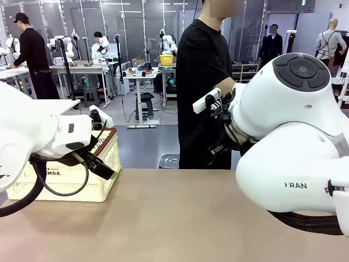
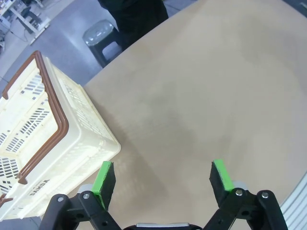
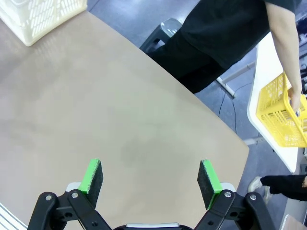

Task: Place the drinks into the Shopping basket.
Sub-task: Pick up one drink and place it into the Shopping basket.

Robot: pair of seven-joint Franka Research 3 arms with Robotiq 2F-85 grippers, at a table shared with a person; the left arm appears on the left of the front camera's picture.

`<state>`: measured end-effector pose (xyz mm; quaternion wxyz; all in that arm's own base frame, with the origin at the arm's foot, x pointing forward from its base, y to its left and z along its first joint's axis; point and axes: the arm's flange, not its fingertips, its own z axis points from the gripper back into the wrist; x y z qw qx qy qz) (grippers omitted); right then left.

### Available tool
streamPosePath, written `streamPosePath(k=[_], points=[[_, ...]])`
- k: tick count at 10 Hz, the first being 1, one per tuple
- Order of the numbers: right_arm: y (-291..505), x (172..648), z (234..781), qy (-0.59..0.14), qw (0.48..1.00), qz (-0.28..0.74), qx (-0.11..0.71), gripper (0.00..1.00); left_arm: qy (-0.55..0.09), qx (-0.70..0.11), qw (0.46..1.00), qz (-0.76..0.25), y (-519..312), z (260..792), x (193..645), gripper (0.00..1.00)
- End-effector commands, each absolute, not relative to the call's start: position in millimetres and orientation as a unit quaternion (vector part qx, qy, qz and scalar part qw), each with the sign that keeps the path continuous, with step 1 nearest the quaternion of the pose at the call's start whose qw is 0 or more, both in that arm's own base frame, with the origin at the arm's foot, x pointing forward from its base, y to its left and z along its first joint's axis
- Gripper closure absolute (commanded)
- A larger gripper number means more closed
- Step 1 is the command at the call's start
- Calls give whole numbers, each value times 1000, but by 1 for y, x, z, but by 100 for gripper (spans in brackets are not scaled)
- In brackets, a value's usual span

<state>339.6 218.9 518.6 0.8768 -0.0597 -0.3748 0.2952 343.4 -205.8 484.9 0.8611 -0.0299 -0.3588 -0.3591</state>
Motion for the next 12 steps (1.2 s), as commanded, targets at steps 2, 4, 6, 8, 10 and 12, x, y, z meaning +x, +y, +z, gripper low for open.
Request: streamPosePath(k=[2, 4, 6, 8, 10, 12], points=[[171, 342, 483, -338, 920, 195, -37, 0, -316, -34, 898, -303, -158, 452, 352, 0], [134, 339, 451, -298, 947, 123, -7, 0, -280, -47, 930, -236, -112, 415, 356, 0], [109, 339, 418, -275, 959, 59, 29, 0, -259, -52, 952, -152, -80, 383, 353, 0], [102, 335, 404, -263, 964, 17, 39, 0, -261, -31, 960, -101, -68, 376, 348, 0], [100, 335, 398, -252, 967, 0, 36, 0, -261, -32, 959, -107, -65, 376, 346, 0], [100, 338, 397, -247, 968, -18, 29, 0, -262, -27, 959, -105, -62, 379, 346, 0]])
